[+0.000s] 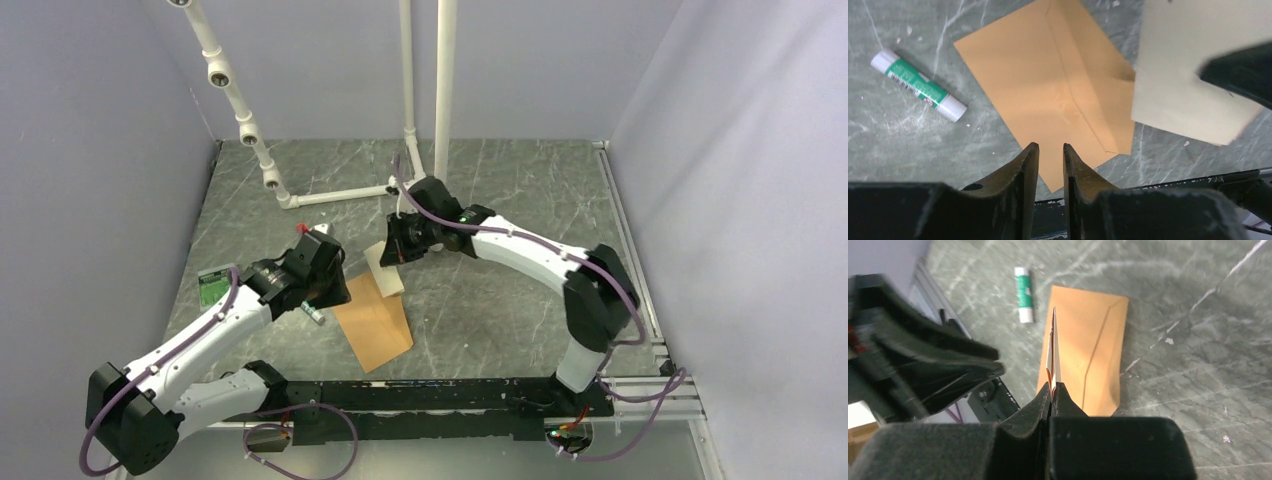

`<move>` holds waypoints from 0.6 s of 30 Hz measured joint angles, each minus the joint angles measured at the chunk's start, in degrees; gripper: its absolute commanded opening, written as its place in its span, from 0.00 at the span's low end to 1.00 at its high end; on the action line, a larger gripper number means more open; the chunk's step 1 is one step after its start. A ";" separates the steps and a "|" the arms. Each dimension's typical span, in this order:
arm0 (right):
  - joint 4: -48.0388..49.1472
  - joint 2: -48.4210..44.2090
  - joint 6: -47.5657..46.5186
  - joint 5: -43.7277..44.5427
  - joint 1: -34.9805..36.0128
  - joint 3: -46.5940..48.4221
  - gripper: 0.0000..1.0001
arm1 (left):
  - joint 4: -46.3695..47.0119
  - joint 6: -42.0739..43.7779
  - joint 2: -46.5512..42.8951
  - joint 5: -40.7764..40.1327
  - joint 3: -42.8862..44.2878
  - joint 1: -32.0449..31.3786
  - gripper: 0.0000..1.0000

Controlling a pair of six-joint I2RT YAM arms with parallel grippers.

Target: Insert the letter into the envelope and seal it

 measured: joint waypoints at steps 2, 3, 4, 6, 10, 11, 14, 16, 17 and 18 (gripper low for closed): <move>-1.60 3.93 0.02 -0.70 0.24 1.25 0.00 | -0.28 -1.44 -1.14 -0.02 -2.14 0.00 0.30; -2.36 5.77 0.04 -0.94 0.31 2.01 0.00 | -0.13 -1.86 -1.44 0.07 -2.95 0.00 0.30; -2.97 7.43 0.04 -1.20 0.42 2.69 0.00 | -0.04 -2.29 -1.57 0.24 -3.82 0.00 0.31; -3.85 9.86 0.04 -1.81 0.59 3.56 0.00 | 1.05 -3.08 -1.44 1.16 -5.44 0.00 0.30; -5.40 12.57 -0.24 -2.43 0.81 3.87 0.00 | 3.65 -4.31 1.22 3.54 -7.80 0.00 0.30; -5.68 13.09 -0.52 -2.45 0.81 3.87 0.00 | 4.44 -4.52 2.56 4.20 -8.22 0.00 0.30; -6.29 14.73 -1.33 -2.38 0.81 3.85 0.00 | 6.27 -4.74 5.86 6.03 -9.20 -0.02 0.31; -6.38 15.80 -1.73 -2.27 0.83 3.85 0.00 | 7.28 -4.72 8.15 7.41 -9.64 -0.09 0.30; -6.45 16.26 -1.88 -2.23 0.83 3.82 0.00 | 7.56 -4.72 9.11 7.89 -9.70 -0.15 0.29; -6.54 16.65 -2.01 -2.19 0.83 3.82 0.00 | 7.78 -4.72 10.16 8.46 -9.70 -0.24 0.30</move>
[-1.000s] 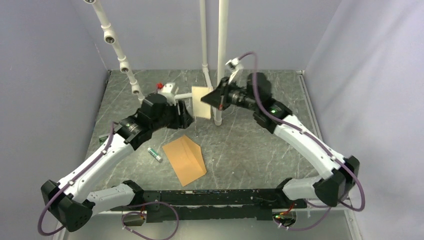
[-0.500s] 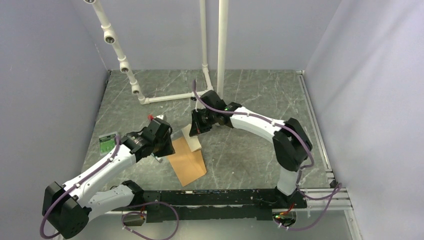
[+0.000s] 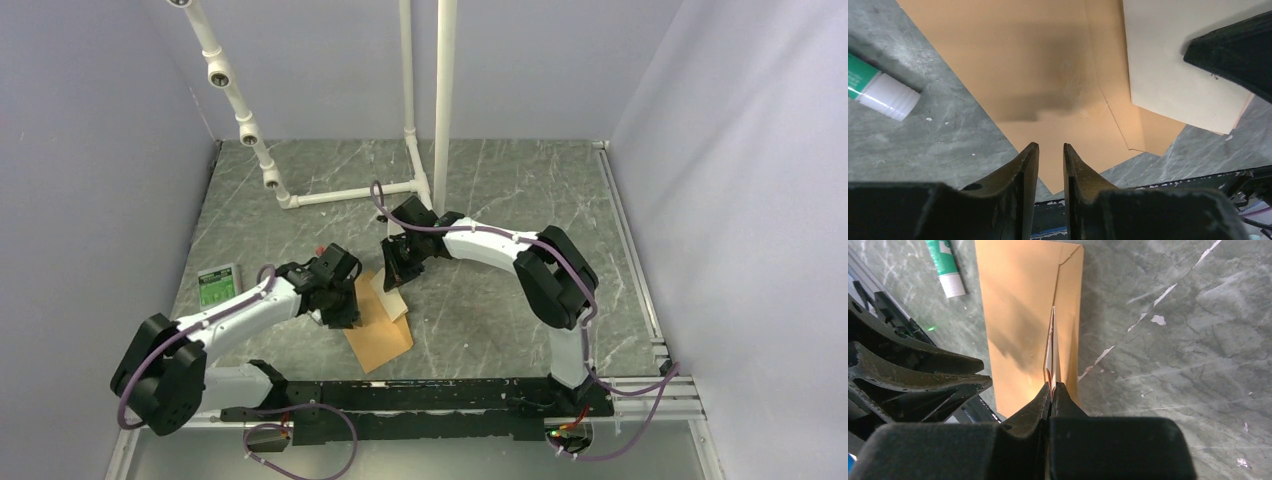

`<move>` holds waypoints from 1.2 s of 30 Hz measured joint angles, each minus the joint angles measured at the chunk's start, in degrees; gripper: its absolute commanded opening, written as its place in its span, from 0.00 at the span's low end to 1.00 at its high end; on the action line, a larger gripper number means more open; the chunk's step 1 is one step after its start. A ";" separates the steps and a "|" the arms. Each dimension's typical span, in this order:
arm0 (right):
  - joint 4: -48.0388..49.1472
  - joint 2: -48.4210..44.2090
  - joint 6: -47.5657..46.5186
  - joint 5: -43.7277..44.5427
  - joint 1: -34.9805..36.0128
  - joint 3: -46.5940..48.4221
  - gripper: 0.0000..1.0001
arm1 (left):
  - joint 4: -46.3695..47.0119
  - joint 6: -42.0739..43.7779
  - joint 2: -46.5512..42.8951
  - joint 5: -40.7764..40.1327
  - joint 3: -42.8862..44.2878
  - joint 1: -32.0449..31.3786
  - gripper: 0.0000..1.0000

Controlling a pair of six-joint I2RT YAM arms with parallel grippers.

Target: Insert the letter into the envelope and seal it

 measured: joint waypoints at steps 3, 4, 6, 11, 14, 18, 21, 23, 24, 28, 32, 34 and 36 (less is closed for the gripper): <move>-0.72 1.11 -0.17 0.63 0.00 0.02 0.00 | 0.37 -0.04 2.56 0.57 -0.02 -0.72 0.30; -1.51 1.68 -0.20 1.09 -0.02 0.17 0.00 | 0.33 -0.04 3.23 0.57 -0.02 -1.05 0.30; -2.86 2.99 -0.20 1.70 -0.02 0.74 0.00 | 0.13 -0.09 4.24 0.42 -0.02 -1.73 0.29; -3.78 4.79 -0.15 1.95 -0.07 1.01 0.00 | -0.28 -1.44 6.34 -0.09 -0.02 -2.64 0.28; -2.89 4.74 -0.17 1.81 -0.02 0.66 0.00 | 0.07 -3.19 7.76 -0.33 -0.37 -3.23 0.27; 0.90 4.00 -0.09 1.42 -0.02 -2.45 0.00 | 0.15 -4.87 8.07 -0.96 -0.66 -3.76 0.27; 2.40 3.63 0.33 1.38 0.00 -3.63 0.00 | 0.39 -5.38 7.78 -1.20 -0.92 -3.96 0.27; 3.26 3.21 0.83 1.27 0.04 -4.20 0.00 | 0.85 -5.73 7.10 -1.33 -1.49 -3.96 0.27; 3.74 2.99 1.07 1.20 0.09 -4.50 0.00 | 1.14 -5.88 6.69 -1.40 -1.81 -4.00 0.27; 5.44 2.12 2.43 0.63 0.33 -5.49 0.00 | 2.27 -6.25 5.11 -1.53 -3.13 -4.04 0.27; 7.10 2.05 3.61 0.00 0.70 -5.66 0.00 | 3.26 -6.82 3.72 -1.57 -4.24 -4.04 0.28; 7.74 2.03 3.80 0.17 0.94 -5.90 0.00 | 3.50 -7.08 3.17 -1.60 -4.66 -4.04 0.27; 8.13 1.88 3.91 0.59 1.01 -6.27 0.00 | 3.63 -7.21 2.95 -1.62 -4.79 -4.04 0.28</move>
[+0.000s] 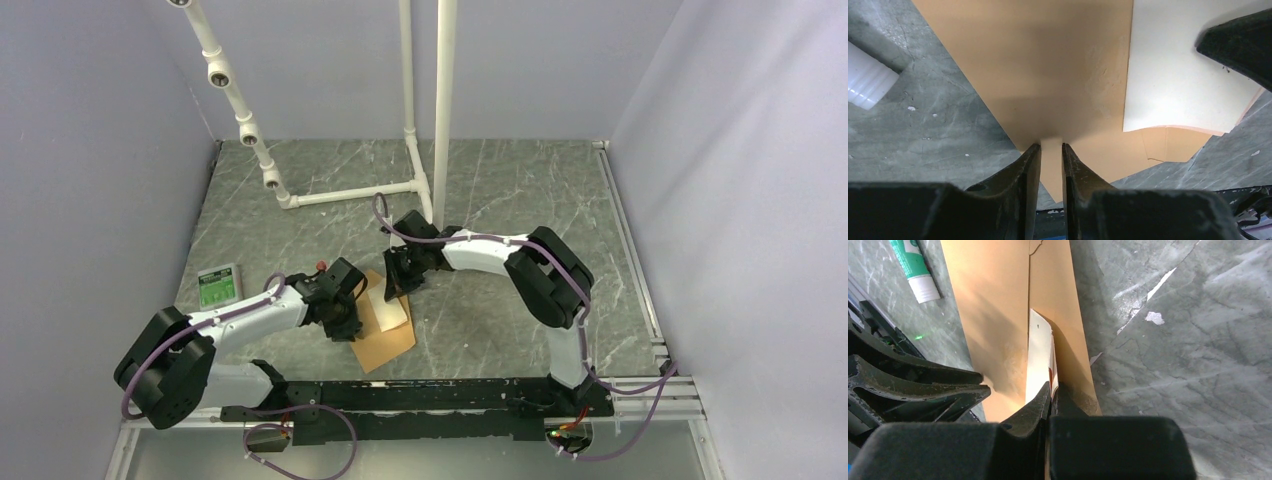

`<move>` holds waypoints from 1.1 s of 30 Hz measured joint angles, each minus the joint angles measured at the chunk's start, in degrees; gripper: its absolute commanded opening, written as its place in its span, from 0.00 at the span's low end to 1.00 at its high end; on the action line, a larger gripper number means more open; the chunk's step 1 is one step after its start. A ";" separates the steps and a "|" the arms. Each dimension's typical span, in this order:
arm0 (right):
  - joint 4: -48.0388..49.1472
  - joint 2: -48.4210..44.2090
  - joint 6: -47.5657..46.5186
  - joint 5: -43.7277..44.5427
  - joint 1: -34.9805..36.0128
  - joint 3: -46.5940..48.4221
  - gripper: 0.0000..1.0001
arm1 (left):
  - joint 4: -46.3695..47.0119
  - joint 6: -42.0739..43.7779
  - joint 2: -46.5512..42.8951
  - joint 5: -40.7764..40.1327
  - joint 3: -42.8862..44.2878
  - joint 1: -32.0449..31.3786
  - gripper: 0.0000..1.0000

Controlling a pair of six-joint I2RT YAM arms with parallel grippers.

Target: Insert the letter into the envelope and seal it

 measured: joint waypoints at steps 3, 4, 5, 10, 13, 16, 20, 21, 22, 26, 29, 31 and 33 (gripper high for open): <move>1.03 -1.16 0.35 1.29 0.15 -1.29 0.00 | 0.07 -0.02 -0.26 -0.02 -0.13 0.00 0.28; 1.75 -1.79 0.55 1.97 0.22 -1.95 0.00 | 0.09 -0.02 -0.33 -0.07 -0.20 0.00 0.28; 2.21 -2.60 0.74 2.93 0.24 -2.60 0.00 | 0.11 -0.02 -0.39 -0.04 -0.20 0.00 0.28; 4.46 -6.93 1.57 7.52 0.31 -4.79 0.00 | 0.13 0.02 -0.37 -0.07 -0.20 0.00 0.30; 6.27 -8.74 2.12 9.51 -0.07 -5.03 0.00 | 0.20 0.02 -0.37 -0.02 -0.20 0.00 0.31; 8.94 -9.03 2.93 10.27 -0.28 -5.03 0.00 | 0.31 0.02 -0.37 0.04 -0.20 -0.02 0.30; 11.32 -8.26 4.66 10.38 -0.33 -4.96 0.00 | 0.20 0.02 -0.37 -0.02 -0.20 0.00 0.20; 12.17 -7.52 5.29 10.45 -0.33 -4.79 0.00 | 0.07 0.07 -0.37 -0.13 -0.20 0.00 0.17; 12.57 -6.84 5.70 10.49 -0.33 -4.63 0.00 | -0.11 0.11 -0.35 -0.24 -0.20 0.00 0.14; 14.25 -3.45 6.82 10.36 -0.33 -3.98 0.00 | 0.07 0.24 -0.26 -0.37 -0.35 -0.02 0.07; 15.04 -1.95 7.41 10.40 -0.42 -3.69 0.00 | 0.02 0.22 -0.26 -0.42 -0.37 0.00 0.03; 15.10 -1.33 7.65 10.38 -0.59 -3.28 0.00 | 0.07 0.24 -0.26 -0.39 -0.37 -0.02 0.03; 15.47 -1.18 8.02 10.34 -0.85 -3.19 0.00 | 0.09 0.22 -0.24 -0.37 -0.37 -0.02 0.03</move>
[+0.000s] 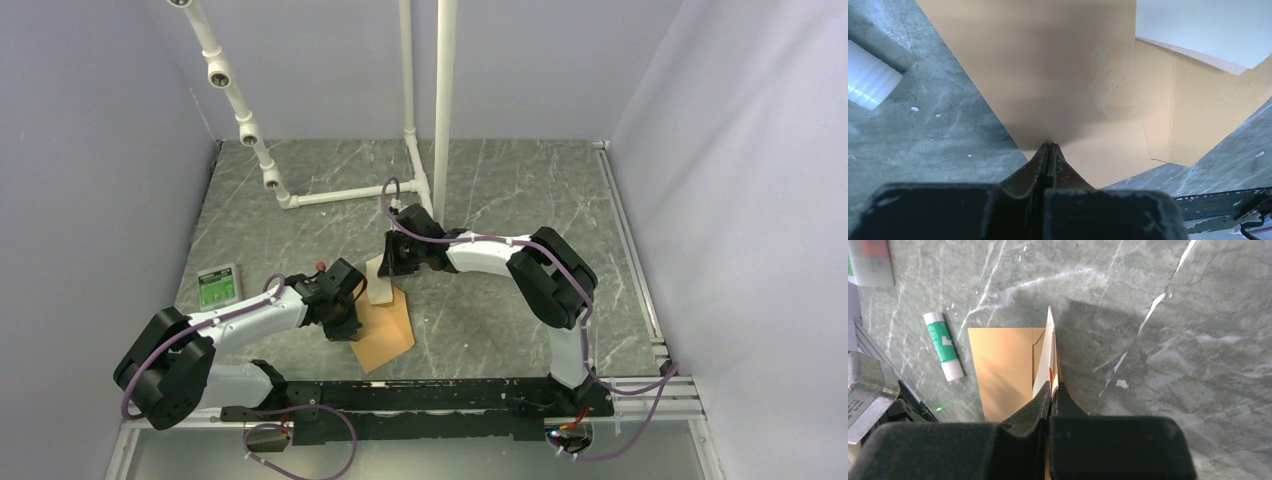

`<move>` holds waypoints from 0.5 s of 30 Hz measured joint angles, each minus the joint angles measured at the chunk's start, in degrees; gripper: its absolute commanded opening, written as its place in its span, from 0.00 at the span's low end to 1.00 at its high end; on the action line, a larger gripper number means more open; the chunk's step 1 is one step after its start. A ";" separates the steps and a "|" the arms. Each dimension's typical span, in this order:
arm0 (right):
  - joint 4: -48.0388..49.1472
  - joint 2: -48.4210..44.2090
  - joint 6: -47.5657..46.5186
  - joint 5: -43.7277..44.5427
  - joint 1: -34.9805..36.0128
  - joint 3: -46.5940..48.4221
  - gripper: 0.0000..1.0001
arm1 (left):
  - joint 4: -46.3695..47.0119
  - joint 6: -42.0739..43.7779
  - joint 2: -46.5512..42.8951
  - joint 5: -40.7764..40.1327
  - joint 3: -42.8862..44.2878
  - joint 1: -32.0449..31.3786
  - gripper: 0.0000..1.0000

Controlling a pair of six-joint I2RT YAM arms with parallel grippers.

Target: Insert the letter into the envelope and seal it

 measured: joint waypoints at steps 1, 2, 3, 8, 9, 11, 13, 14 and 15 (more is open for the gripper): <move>0.15 0.00 0.11 -0.11 -0.15 0.00 0.00 | 0.02 0.00 0.00 0.00 0.00 0.00 0.03; 0.42 0.00 0.24 -0.39 -0.28 0.04 0.00 | 0.02 0.00 0.00 -0.02 0.00 0.00 0.02; 0.52 0.02 0.44 -0.68 -0.42 0.11 0.00 | 0.02 0.00 0.00 0.00 0.00 0.00 0.02; 0.59 0.02 0.63 -3.37 -0.63 0.15 0.00 | 0.02 -0.04 0.00 -0.02 0.00 0.00 0.02; 0.59 0.02 0.63 -4.13 -0.68 0.13 0.00 | 0.02 -0.07 0.00 -0.04 0.00 0.00 0.02; 0.70 0.02 0.87 -6.01 -0.72 -0.09 0.00 | 0.04 -0.20 0.04 -0.04 0.00 0.00 0.02; 0.76 0.02 1.07 -7.72 -0.72 -0.61 0.00 | 0.07 -0.31 0.13 -0.04 0.00 0.00 0.02; 0.63 0.02 1.31 -8.46 -0.70 -0.90 0.00 | 0.07 -0.42 0.15 -0.04 0.00 0.00 0.02; 0.20 0.02 1.51 -9.38 -0.70 -1.18 0.00 | 0.07 -0.48 0.20 -0.04 0.00 0.02 0.02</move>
